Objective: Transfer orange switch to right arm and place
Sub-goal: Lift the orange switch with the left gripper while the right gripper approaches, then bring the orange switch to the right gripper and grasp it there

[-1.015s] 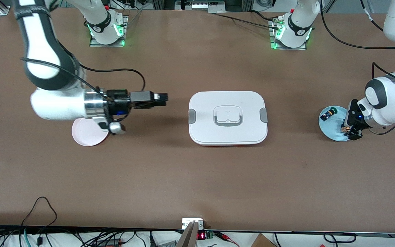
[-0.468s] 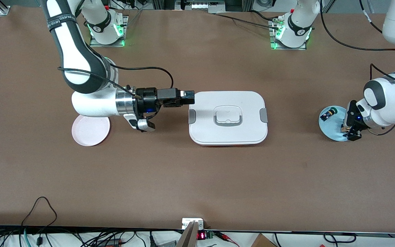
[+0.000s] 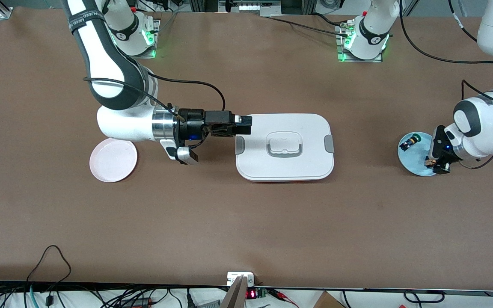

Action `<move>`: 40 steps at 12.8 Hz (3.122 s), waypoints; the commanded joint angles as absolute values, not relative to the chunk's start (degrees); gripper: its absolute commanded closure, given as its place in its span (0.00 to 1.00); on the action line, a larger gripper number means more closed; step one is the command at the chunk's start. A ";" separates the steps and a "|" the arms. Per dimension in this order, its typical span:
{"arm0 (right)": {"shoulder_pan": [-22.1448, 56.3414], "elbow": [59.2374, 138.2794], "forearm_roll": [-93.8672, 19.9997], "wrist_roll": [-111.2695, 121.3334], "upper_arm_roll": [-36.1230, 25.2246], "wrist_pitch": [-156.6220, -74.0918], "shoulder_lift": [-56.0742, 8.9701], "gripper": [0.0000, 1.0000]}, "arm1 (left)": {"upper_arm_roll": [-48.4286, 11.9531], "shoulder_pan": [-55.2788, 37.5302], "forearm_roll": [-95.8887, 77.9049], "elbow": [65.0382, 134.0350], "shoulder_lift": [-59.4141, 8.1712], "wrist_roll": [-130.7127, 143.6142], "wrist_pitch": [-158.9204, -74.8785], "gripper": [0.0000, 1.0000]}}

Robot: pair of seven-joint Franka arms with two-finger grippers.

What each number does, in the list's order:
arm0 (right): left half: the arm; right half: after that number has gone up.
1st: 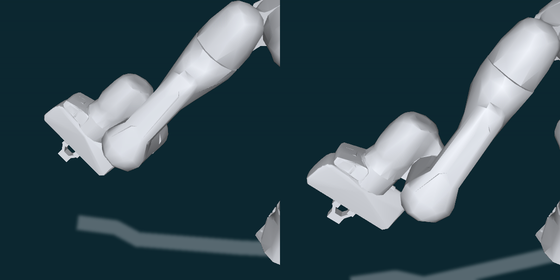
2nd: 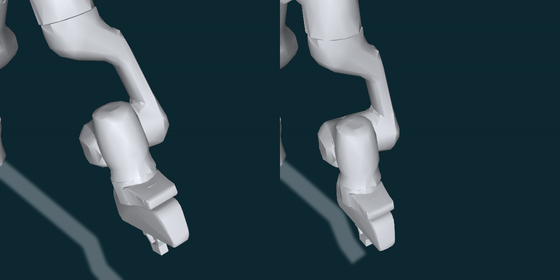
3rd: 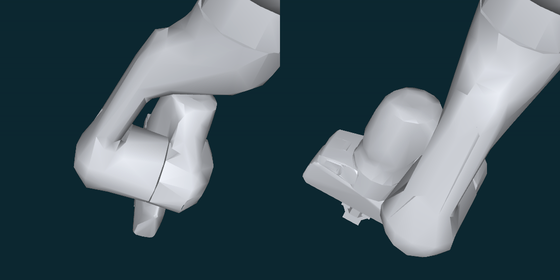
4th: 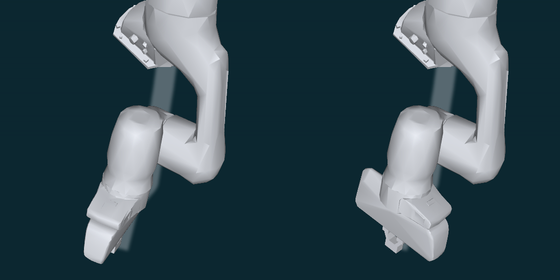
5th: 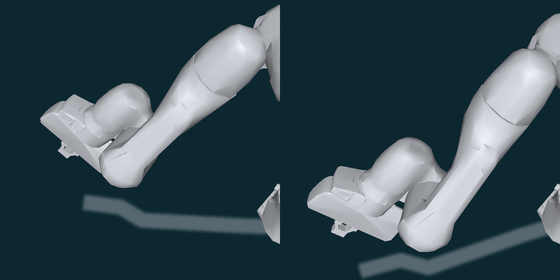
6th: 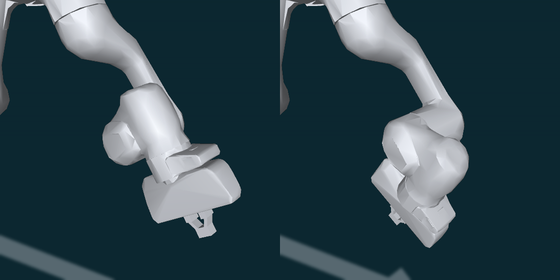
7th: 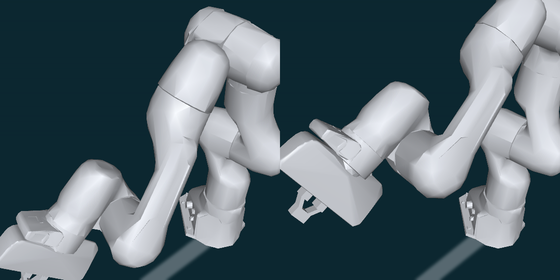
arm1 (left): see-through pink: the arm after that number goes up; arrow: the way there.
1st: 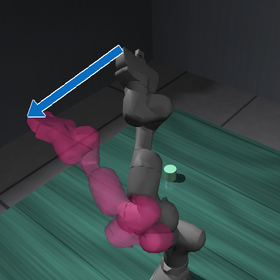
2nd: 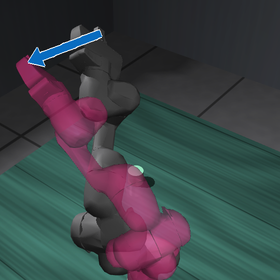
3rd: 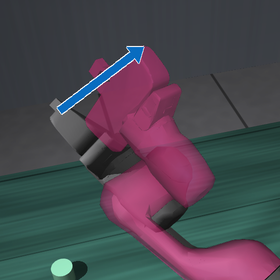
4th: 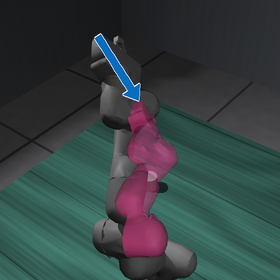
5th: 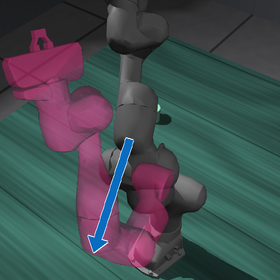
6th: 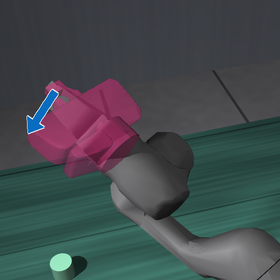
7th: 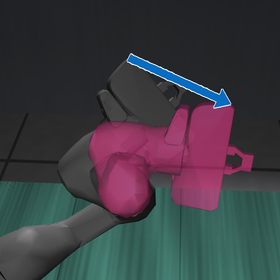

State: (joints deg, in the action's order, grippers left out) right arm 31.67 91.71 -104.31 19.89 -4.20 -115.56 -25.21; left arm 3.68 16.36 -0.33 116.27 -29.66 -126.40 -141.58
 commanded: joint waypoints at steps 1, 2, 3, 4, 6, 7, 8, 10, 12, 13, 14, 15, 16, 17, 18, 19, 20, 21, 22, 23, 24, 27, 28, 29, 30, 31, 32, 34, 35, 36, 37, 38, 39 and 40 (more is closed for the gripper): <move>33.57 89.39 -107.75 20.74 -4.39 -117.68 -26.45 0.00 | 3.43 16.79 -3.51 115.67 -29.01 -127.97 -140.20 0.98; 33.66 89.30 -107.75 20.74 -4.39 -117.69 -26.63 0.00 | 3.34 16.79 -5.34 115.23 -28.57 -127.79 -137.92 1.00; 33.84 89.30 -107.75 20.83 -4.39 -117.60 -26.89 0.00 | 2.99 16.70 -8.84 114.18 -27.96 -127.88 -133.29 1.00; 33.66 89.30 -107.75 20.92 -4.39 -117.51 -26.89 0.00 | 2.55 16.44 -11.40 113.13 -27.69 -127.88 -129.76 1.00; 33.66 89.30 -107.75 20.92 -4.39 -117.51 -26.89 0.00 | 0.36 16.17 -19.72 112.59 -25.76 -127.88 -122.91 1.00; 33.66 89.38 -107.75 20.92 -4.39 -117.51 -26.89 0.00 | -0.78 16.17 -25.69 112.59 -24.62 -127.88 -119.65 1.00; 33.66 89.38 -107.84 20.92 -4.39 -117.51 -26.89 0.00 | -1.66 16.00 -30.71 112.59 -23.65 -127.71 -116.84 1.00; 33.84 89.30 -107.84 20.92 -4.39 -117.51 -26.89 0.00 | -4.91 15.47 -38.64 111.37 -22.07 -126.31 -113.22 1.00; 33.92 89.38 -107.75 21.00 -4.39 -117.51 -26.89 0.00 | -10.00 14.07 -40.34 108.73 -20.05 -121.07 -113.12 1.00; 33.93 89.56 -107.49 21.27 -4.39 -117.51 -26.89 0.00 | -11.50 13.89 -43.65 108.81 -18.91 -116.33 -112.51 1.00; 33.84 89.65 -107.49 21.36 -4.39 -117.34 -26.89 0.00 | -12.12 13.80 -49.42 109.07 -18.29 -114.89 -109.72 1.00; 33.66 89.74 -107.40 21.36 -4.39 -117.07 -26.98 0.00 | -12.13 13.80 -53.14 109.07 -17.85 -114.96 -106.29 1.00; 33.66 89.74 -107.49 21.27 -4.39 -116.98 -27.16 0.00 | -12.13 14.06 -55.44 108.99 -17.67 -115.13 -103.04 1.00; 33.66 89.74 -107.49 21.18 -4.39 -116.98 -27.16 0.00 | -11.95 14.32 -58.07 108.98 -17.67 -115.31 -99.79 1.00; 33.58 89.74 -107.49 21.27 -4.39 -116.98 -27.16 0.00 | -11.87 14.41 -62.27 109.07 -17.75 -115.40 -96.45 1.00; 33.57 89.74 -107.40 21.36 -4.39 -116.98 -27.25 0.00 | -11.78 14.33 -66.06 108.99 -17.84 -115.92 -94.94 1.00; 33.66 89.65 -107.40 21.27 -4.39 -117.59 -27.33 0.00 | -11.86 13.80 -69.92 108.98 -18.02 -117.41 -94.75 1.00; 33.92 89.65 -107.75 21.27 -4.39 -117.86 -28.38 0.00 | -12.30 13.02 -74.49 108.98 -18.54 -117.86 -94.83 1.00; 33.93 89.30 -108.10 21.18 -4.48 -117.95 -29.61 0.00 | -12.48 10.83 -78.71 108.98 -19.15 -117.86 -94.92 1.00; 33.84 89.30 -109.24 21.01 -4.48 -117.95 -30.05 0.00 | -13.18 9.07 -83.10 108.98 -19.77 -117.60 -95.27 1.00; 33.66 89.30 -111.34 21.01 -4.48 -117.69 -30.06 0.00 | -14.92 8.36 -86.97 109.07 -19.86 -117.08 -96.32 1.00; 33.31 89.30 -112.41 20.39 -4.48 -117.16 -29.62 0.00 | -20.46 6.51 -94.90 108.90 -19.78 -114.09 -104.74 1.00; 33.40 89.30 -112.24 20.83 -4.48 -117.16 -29.53 0.00 | -22.13 5.98 -96.66 108.81 -19.78 -113.82 -107.81 1.00; 33.66 89.30 -112.24 20.92 -4.48 -117.16 -29.53 0.00 | -23.54 5.54 -97.64 108.72 -19.78 -114.34 -111.06 1.00; 33.92 89.30 -112.24 21.00 -4.48 -117.16 -29.62 0.00 | -24.95 5.10 -98.34 108.63 -19.95 -114.17 -113.88 1.00; 34.01 89.30 -112.24 20.57 -4.48 -117.16 -29.71 0.01 | -26.09 4.66 -99.92 108.37 -19.95 -113.91 -115.91 1.00; 34.10 89.30 -112.24 21.00 -4.48 -117.16 -29.88 0.01 | -26.63 4.14 -101.24 107.15 -20.13 -113.91 -117.41 1.00; 34.54 89.30 -112.24 21.18 -4.48 -117.16 -30.32 0.02 | -27.24 2.99 -102.13 106.79 -20.21 -113.82 -120.83 1.00; 34.89 89.38 -112.15 21.18 -4.48 -117.16 -30.58 0.03 | -27.42 2.90 -103.17 106.79 -20.30 -113.82 -121.11 1.00; 35.07 89.38 -112.06 21.09 -4.48 -117.07 -30.93 0.03 | -27.68 2.47 -103.62 106.79 -20.30 -113.82 -121.20 1.00; 35.16 89.38 -111.97 20.92 -4.48 -117.16 -30.94 0.05 | -27.69 2.37 -103.71 106.79 -20.30 -113.82 -121.20 1.00; 35.16 89.38 -111.45 20.92 -4.48 -117.25 -31.02 0.09 | -27.69 2.37 -103.71 106.79 -20.30 -113.82 -121.20 1.00; 35.07 89.38 -110.75 20.92 -4.48 -117.16 -31.03 0.16 | -27.69 2.37 -103.71 106.79 -20.30 -113.82 -121.20 1.00; 34.89 89.38 -110.31 20.92 -4.48 -117.16 -31.11 0.26 | -27.69 2.37 -103.71 106.79 -20.30 -113.82 -121.20 1.00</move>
State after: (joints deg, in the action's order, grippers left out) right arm 34.86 89.82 -110.97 20.55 -4.31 -117.39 -30.94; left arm -27.32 2.54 -102.26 107.73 -19.94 -113.96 -120.44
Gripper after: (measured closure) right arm 0.159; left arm 0.278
